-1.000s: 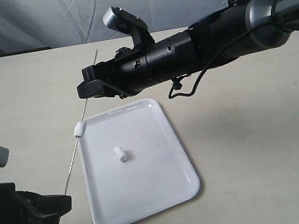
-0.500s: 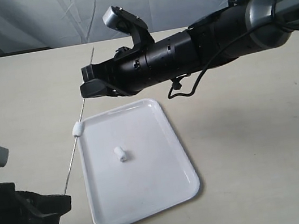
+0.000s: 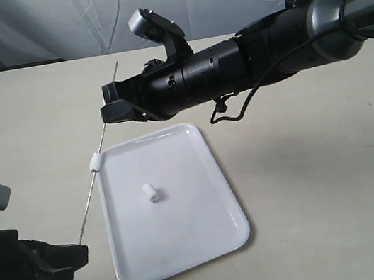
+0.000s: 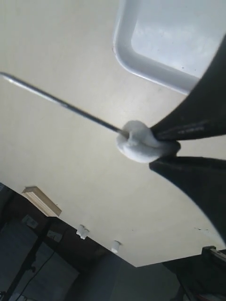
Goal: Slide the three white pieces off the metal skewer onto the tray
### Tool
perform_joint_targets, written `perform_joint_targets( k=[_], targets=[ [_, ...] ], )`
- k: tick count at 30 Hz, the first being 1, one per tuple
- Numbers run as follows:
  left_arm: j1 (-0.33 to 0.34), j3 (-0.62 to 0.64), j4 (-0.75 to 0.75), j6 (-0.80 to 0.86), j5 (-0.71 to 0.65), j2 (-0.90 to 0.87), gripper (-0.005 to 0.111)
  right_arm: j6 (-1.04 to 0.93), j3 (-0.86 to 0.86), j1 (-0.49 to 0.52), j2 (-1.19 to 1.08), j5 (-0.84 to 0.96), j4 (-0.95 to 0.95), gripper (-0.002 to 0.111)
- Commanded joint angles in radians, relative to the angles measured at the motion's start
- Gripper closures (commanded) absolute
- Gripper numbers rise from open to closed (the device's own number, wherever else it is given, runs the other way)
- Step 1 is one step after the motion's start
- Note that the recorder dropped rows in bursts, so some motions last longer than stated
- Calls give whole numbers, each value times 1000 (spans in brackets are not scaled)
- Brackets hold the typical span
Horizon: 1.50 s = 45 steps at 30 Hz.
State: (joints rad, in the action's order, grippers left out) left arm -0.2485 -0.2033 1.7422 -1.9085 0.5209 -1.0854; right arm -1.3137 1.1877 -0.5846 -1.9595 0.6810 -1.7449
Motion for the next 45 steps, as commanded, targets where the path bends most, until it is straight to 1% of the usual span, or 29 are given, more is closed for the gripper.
perform_joint_targets(
  k=[1, 3, 6, 16, 23, 30, 39, 45],
  targets=[
    [-3, 6, 2, -2, -3, 3, 107, -12, 5, 3, 9, 6, 0, 79],
    [-3, 6, 2, -2, -5, 3, 107, -12, 5, 3, 9, 15, 0, 73],
    [-3, 6, 2, -2, -5, 3, 107, -12, 5, 3, 9, 16, 0, 70],
    [-3, 6, 2, -2, 6, 3, 107, -12, 16, 6, 9, -20, 0, 70],
    [-3, 6, 2, -2, 8, 3, 107, 15, 45, 6, 9, -21, 0, 77],
    [-3, 6, 2, 1, 7, 3, 107, 31, 45, 6, 9, -15, 0, 96],
    [-3, 6, 2, 1, 5, 3, 107, 31, 45, 15, 21, -59, 0, 96],
    [-3, 6, 2, 1, 14, 3, 107, 35, 54, 83, 56, -60, 0, 96]
  ],
)
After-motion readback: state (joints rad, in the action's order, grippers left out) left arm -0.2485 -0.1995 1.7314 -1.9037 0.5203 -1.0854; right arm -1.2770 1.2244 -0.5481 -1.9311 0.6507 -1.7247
